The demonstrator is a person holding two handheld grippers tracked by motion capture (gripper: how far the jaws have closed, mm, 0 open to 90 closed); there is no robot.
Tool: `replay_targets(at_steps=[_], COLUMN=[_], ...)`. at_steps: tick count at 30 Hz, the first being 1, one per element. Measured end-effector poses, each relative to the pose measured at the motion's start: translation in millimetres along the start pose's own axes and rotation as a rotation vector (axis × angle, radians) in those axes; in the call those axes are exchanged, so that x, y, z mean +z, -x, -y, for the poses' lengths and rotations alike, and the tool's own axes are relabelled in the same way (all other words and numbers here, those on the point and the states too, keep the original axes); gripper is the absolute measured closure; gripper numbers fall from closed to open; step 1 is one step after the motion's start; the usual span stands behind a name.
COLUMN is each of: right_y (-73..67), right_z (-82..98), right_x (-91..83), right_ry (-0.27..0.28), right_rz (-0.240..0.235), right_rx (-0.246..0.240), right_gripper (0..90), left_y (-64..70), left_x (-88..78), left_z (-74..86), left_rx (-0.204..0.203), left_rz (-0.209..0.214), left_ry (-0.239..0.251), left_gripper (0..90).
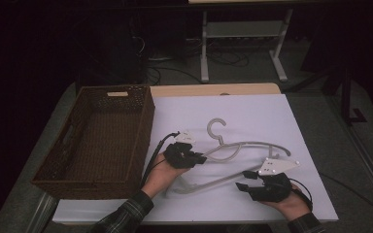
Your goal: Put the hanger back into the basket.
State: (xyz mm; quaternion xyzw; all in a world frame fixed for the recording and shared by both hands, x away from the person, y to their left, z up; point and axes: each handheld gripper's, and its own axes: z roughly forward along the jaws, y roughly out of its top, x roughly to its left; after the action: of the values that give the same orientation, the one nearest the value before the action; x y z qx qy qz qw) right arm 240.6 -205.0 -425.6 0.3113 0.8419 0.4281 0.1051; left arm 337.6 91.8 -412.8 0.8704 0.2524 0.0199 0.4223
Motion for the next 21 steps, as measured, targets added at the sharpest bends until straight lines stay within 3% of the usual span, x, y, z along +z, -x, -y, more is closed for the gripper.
replay_targets(at_steps=[5,8,14,21], right_y=[0.6,1.3,2.9,4.1], right_z=[1.6,2.6,3.2,4.8], right_x=[-7.2,-10.9,-12.6,-13.1], right_ry=[0.026,0.046,0.050,0.046], right_rz=[0.028,0.035,0.040,0.039], right_rx=[0.004,0.003,0.000,-0.002], right_gripper=[27.6,24.3,23.4,22.5], left_y=[-1.5,-2.3,-1.7,-4.7], left_x=[-8.5,-16.6,-37.1,-58.5], left_z=[-4.9,-11.4,-30.8,-49.6], left_rx=[-0.020,-0.045,-0.053,-0.055], left_rz=[-0.031,-0.048,-0.092,-0.114], left_ry=[0.000,0.010,0.027,0.039], left_gripper=[82.0,82.0,82.0,82.0])
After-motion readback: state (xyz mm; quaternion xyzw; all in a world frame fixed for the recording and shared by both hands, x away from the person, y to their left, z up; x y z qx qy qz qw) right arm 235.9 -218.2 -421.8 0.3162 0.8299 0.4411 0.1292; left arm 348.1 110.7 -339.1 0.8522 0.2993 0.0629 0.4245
